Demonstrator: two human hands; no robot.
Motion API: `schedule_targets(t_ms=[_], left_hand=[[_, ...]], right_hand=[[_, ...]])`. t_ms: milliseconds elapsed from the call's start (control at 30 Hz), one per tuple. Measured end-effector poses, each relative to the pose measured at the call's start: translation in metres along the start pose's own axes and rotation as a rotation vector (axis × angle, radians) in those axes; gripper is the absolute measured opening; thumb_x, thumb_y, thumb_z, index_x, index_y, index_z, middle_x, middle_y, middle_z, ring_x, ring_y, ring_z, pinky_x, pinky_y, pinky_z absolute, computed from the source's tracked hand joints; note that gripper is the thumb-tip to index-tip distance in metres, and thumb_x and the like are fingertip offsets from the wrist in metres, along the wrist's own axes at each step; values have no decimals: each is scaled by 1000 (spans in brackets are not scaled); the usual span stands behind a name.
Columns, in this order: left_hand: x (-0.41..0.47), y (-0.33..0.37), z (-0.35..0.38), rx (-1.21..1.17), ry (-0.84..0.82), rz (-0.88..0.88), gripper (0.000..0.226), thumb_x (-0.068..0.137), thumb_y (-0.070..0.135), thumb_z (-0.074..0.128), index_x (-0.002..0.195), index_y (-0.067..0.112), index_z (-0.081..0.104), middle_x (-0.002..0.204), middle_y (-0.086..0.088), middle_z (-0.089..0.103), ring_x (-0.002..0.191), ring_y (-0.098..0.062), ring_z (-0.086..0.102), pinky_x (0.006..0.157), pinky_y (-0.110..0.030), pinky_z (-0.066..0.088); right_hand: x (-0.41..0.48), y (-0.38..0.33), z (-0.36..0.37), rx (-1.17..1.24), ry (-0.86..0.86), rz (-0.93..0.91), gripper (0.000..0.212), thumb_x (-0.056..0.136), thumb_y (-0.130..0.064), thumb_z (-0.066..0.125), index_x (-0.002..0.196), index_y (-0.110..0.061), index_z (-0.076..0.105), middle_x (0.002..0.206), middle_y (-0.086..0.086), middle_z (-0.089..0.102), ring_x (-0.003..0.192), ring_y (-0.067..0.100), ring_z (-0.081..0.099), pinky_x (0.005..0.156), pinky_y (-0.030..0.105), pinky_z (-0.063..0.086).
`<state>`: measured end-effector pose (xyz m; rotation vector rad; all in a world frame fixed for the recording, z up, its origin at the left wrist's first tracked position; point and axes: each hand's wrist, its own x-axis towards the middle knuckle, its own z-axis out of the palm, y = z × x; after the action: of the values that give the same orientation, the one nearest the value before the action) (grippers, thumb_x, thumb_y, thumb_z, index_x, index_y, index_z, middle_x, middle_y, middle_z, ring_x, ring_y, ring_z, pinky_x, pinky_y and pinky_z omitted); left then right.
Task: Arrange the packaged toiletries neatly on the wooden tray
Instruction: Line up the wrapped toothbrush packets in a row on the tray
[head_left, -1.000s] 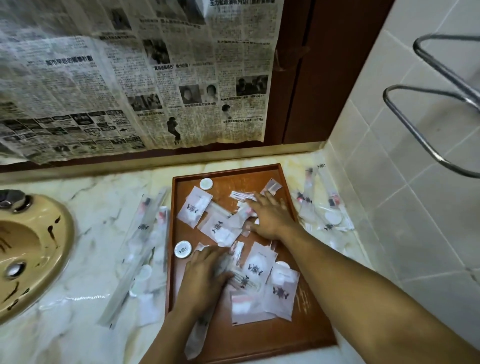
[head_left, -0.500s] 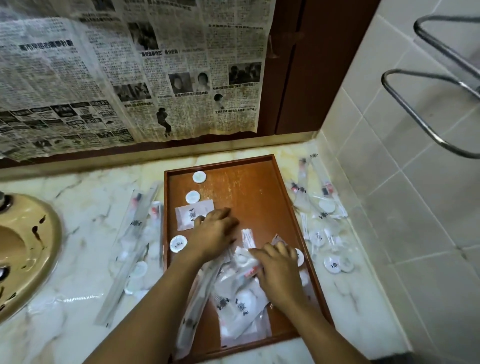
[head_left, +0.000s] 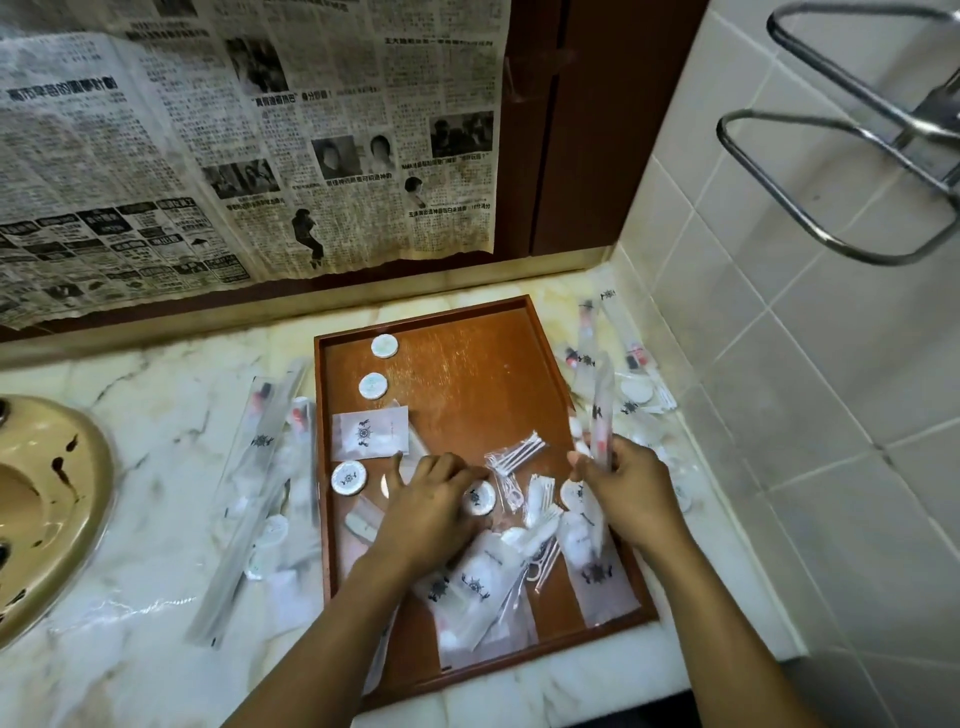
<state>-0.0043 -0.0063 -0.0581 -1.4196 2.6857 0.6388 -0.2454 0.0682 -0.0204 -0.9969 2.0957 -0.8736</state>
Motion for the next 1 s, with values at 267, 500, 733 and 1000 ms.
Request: schedule_targets(t_ms=[267, 500, 733, 1000], left_hand=[[0, 15, -6, 52, 6, -165, 43, 86, 56, 60, 125, 39, 56, 122, 9, 50, 127, -17, 45, 116, -61, 13], [28, 53, -8, -96, 94, -141, 64, 89, 58, 61, 145, 32, 44, 144, 5, 42, 137, -19, 37, 118, -56, 12], [43, 74, 11, -24, -13, -155, 64, 89, 51, 68, 145, 31, 44, 138, 2, 45, 129, -23, 40, 112, -54, 25], [17, 45, 15, -55, 30, -136, 34, 96, 38, 62, 130, 37, 59, 126, 11, 51, 122, -18, 45, 105, -45, 28]], right_hand=[[8, 38, -35, -134, 108, 199, 27, 92, -37, 63, 79, -14, 70, 79, 5, 72, 79, 27, 65, 70, 33, 47], [-7, 67, -36, -306, 319, 198, 17, 94, -19, 60, 96, -7, 71, 89, 14, 71, 79, 35, 63, 65, 32, 46], [-4, 92, -37, -329, 383, 103, 7, 89, -3, 64, 92, 0, 69, 83, 19, 67, 65, 25, 48, 59, 29, 32], [8, 84, -39, -314, 445, 19, 24, 88, -18, 73, 109, -8, 71, 96, 15, 62, 88, 32, 60, 76, 37, 52]])
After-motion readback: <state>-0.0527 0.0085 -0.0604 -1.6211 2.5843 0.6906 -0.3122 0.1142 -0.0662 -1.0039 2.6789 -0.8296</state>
